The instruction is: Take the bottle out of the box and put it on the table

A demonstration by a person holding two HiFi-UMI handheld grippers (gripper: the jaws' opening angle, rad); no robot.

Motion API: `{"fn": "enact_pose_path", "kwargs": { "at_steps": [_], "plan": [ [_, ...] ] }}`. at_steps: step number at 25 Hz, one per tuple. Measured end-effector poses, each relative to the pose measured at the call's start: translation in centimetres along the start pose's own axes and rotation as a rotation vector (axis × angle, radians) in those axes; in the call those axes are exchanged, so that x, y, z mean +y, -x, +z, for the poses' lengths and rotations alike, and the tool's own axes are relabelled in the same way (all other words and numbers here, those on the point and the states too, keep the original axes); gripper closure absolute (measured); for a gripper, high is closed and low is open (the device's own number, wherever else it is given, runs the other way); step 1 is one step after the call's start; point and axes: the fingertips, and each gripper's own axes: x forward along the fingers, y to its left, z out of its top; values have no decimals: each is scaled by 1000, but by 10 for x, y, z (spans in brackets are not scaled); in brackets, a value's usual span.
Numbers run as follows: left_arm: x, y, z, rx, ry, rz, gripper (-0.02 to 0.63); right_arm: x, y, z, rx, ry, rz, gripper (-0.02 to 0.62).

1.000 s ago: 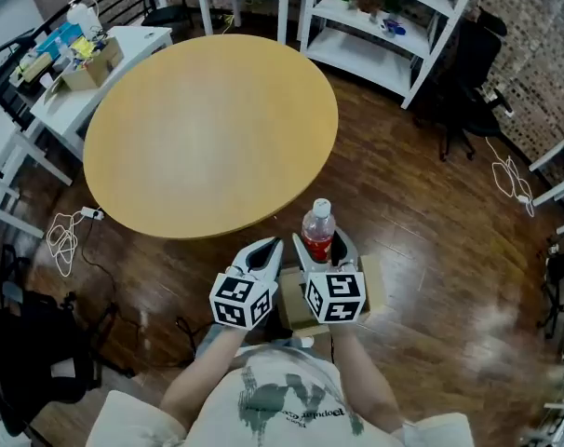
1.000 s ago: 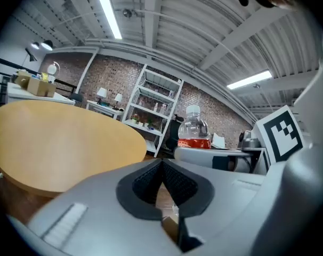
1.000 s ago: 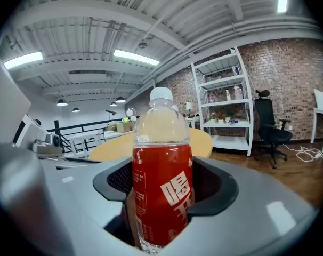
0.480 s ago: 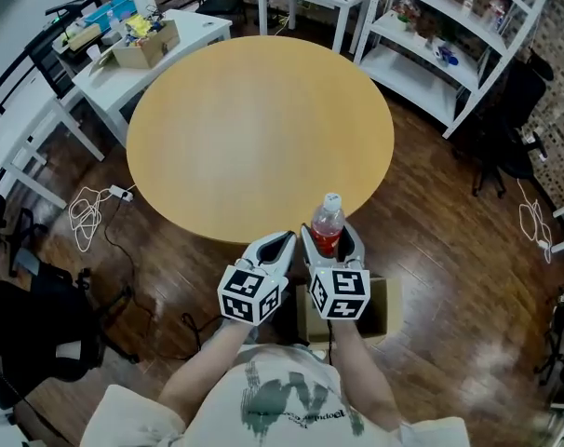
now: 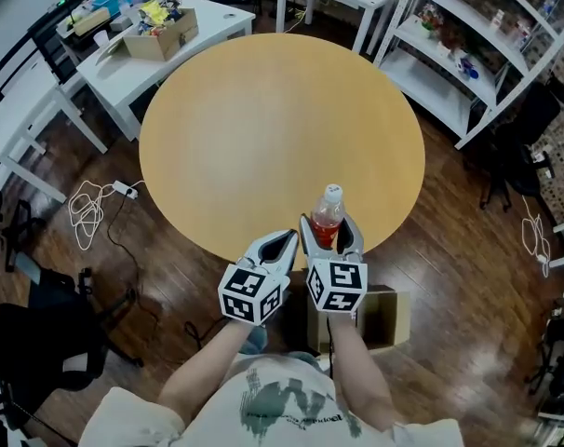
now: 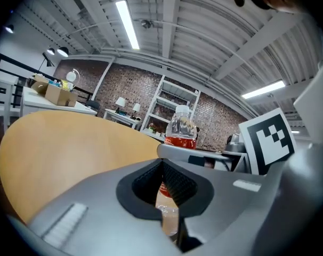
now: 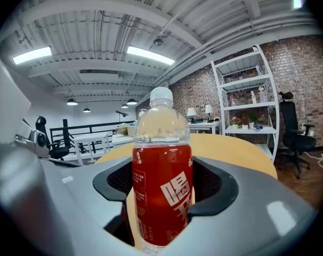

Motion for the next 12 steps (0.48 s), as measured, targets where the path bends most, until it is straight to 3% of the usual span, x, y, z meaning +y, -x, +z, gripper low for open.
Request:
{"fn": "enact_pose_path", "kwargs": {
  "at_steps": [12],
  "plan": [
    [103,5,29,33,-36,55,606,39,-110,-5,3,-3,-34,288]
  ]
}}
